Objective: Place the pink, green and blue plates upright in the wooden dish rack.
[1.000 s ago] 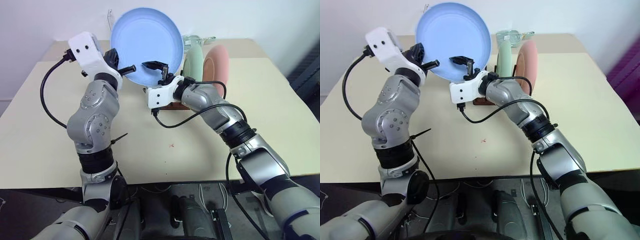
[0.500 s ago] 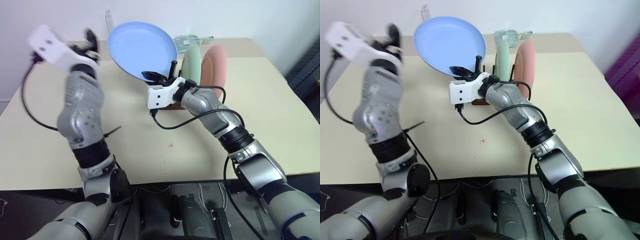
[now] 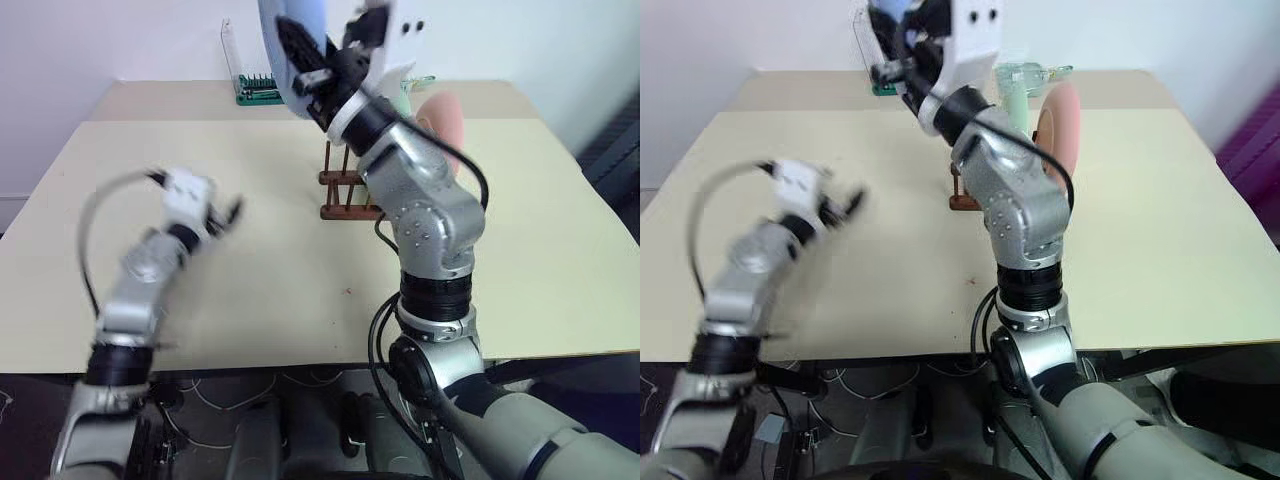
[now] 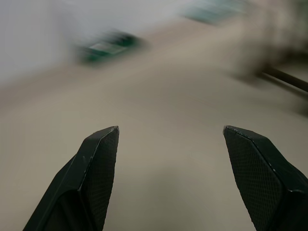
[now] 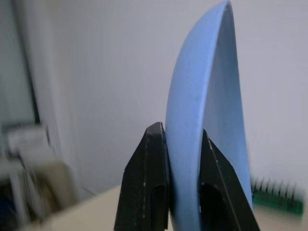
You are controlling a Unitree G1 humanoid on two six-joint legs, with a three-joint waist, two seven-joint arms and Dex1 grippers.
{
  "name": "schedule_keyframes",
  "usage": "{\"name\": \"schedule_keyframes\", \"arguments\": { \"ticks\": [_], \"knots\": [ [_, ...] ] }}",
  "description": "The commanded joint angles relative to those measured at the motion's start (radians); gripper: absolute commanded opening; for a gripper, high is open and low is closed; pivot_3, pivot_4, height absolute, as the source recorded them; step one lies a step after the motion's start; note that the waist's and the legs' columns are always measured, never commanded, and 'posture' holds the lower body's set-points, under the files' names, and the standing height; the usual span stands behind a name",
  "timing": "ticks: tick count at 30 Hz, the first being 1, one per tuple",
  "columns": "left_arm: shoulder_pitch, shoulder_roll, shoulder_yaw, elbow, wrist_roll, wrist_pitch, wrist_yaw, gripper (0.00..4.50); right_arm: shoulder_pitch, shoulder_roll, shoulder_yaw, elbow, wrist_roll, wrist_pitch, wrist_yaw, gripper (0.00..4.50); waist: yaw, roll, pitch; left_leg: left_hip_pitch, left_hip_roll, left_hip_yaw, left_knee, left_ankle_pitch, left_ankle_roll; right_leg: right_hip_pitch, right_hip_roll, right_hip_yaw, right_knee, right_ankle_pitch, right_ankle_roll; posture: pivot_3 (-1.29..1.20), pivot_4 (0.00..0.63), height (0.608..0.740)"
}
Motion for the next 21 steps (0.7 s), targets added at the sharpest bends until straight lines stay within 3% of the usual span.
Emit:
{"name": "schedule_keyframes", "arguments": {
  "ticks": [1,10,21],
  "knots": [
    [0.002,0.0,-0.007,-0.158,-0.075,-0.061,-0.133,3.54,-0.011,0.027,-0.087,-0.03,0.082,0.131,-0.139,0.19,-0.004,0.0,0.0,-0.004,0.0,0.0,0.0,0.0,0.0,-0.004,-0.001,0.0,0.0,0.001,-0.001,0.0,0.15,0.73],
    [0.046,-0.012,-0.043,-0.217,-0.093,-0.035,-0.236,3.54,-0.03,0.023,-0.148,0.014,0.154,0.213,-0.265,0.19,-0.009,0.003,0.0,-0.008,0.0,0.001,0.001,0.003,0.004,-0.009,0.009,0.0,0.005,0.003,0.003,0.0,0.15,0.73],
    [0.06,-0.024,-0.061,-0.232,-0.081,-0.025,-0.255,3.54,-0.051,-0.04,-0.139,0.124,0.143,0.185,-0.295,0.19,-0.008,0.003,0.0,-0.007,0.001,0.0,0.002,0.003,0.004,-0.008,0.01,0.0,0.006,0.002,0.003,0.0,0.15,0.73]
  ]
}}
